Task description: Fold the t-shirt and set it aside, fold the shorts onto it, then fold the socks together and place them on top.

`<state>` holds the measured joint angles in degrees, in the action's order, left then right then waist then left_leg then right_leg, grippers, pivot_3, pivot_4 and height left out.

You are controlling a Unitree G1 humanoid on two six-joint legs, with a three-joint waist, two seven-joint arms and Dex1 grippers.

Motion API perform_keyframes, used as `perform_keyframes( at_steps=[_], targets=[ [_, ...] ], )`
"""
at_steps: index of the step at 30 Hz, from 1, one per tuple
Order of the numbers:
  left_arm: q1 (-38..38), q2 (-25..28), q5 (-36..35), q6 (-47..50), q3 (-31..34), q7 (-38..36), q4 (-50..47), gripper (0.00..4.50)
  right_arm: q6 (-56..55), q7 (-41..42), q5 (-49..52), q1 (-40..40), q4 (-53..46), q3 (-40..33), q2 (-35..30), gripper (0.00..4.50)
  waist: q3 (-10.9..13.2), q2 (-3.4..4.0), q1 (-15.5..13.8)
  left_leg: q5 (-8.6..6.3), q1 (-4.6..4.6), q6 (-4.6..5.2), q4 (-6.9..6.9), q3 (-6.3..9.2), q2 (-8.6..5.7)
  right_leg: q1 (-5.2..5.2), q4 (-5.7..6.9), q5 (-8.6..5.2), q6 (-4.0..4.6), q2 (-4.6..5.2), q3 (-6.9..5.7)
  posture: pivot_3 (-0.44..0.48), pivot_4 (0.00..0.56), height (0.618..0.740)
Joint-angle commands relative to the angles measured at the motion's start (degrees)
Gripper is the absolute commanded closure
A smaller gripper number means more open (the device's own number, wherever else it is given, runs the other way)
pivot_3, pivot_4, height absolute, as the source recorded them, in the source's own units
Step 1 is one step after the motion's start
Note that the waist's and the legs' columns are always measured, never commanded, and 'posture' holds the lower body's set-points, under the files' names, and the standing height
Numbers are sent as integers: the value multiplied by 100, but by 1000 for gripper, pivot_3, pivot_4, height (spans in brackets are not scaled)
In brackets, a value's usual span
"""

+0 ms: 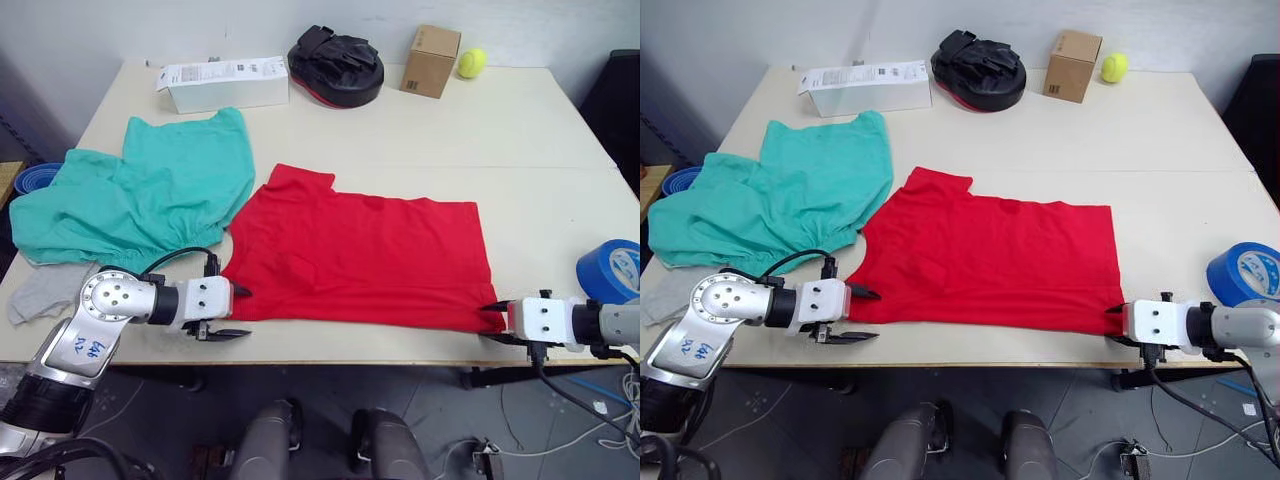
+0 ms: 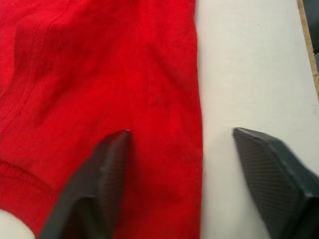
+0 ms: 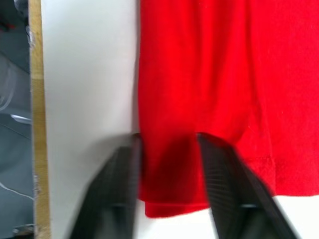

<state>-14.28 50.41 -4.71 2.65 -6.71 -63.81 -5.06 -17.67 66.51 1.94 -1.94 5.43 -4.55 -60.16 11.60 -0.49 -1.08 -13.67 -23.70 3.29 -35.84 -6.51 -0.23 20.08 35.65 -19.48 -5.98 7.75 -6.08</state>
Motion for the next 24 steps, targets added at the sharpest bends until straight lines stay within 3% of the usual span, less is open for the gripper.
perform_keyframes(
  at_steps=[1, 3, 7, 8, 14, 19, 24],
  targets=[
    [-57, -34, 396, -19, -145, 236, 340, 2486, -131, -123, -163, -90, 234, 163, 52, 4104, -1, 1, -9, -3, 20, 4, 6, 0, 0, -19, -3, 0, 1, 1, 2, 0, 150, 740],
    [-72, -40, 344, 45, -146, 220, 338, 3098, -246, -66, -93, -125, 288, 214, 52, 4500, -5, 8, -4, -7, 47, 10, 24, 0, 0, -42, -14, -2, 4, 1, 10, 0, 150, 740],
    [50, 47, -2, 419, -36, 24, 65, 4382, -528, 103, -29, -199, 414, 302, -39, 4500, -8, 13, 10, -5, 49, 6, 44, -1, 0, -31, -17, -8, 14, 1, 11, 0, 150, 740],
    [97, 74, -110, 571, 3, -41, -35, 4493, -611, 164, -5, -226, 457, 309, -67, 4500, -8, 14, 14, -2, 49, 0, 49, -1, 0, -28, -16, -8, 15, 1, 9, 0, 150, 740],
    [963, 574, -891, 1526, 301, -557, -1225, 4493, -1166, 850, 305, -278, 898, 317, -388, 4500, -6, 16, 117, 11, 43, -35, 66, -5, 0, -19, -13, -9, 12, 0, -5, 0, 150, 740],
    [1148, 482, -667, 1536, 231, -144, -1422, 4493, -1425, 968, 269, -213, 1165, 418, -464, 4500, -5, 15, 85, 5, 45, -33, 63, 1, 0, -28, -14, -10, 7, 0, -18, 0, 150, 740],
    [1073, 425, -434, 1471, 198, 155, -1272, 4493, -841, 1068, 676, 16, 661, 392, -447, 4500, -5, 15, 76, 0, 47, -11, 61, 5, 0, -45, -36, -11, 10, 0, -15, 0, 150, 740]
  ],
)
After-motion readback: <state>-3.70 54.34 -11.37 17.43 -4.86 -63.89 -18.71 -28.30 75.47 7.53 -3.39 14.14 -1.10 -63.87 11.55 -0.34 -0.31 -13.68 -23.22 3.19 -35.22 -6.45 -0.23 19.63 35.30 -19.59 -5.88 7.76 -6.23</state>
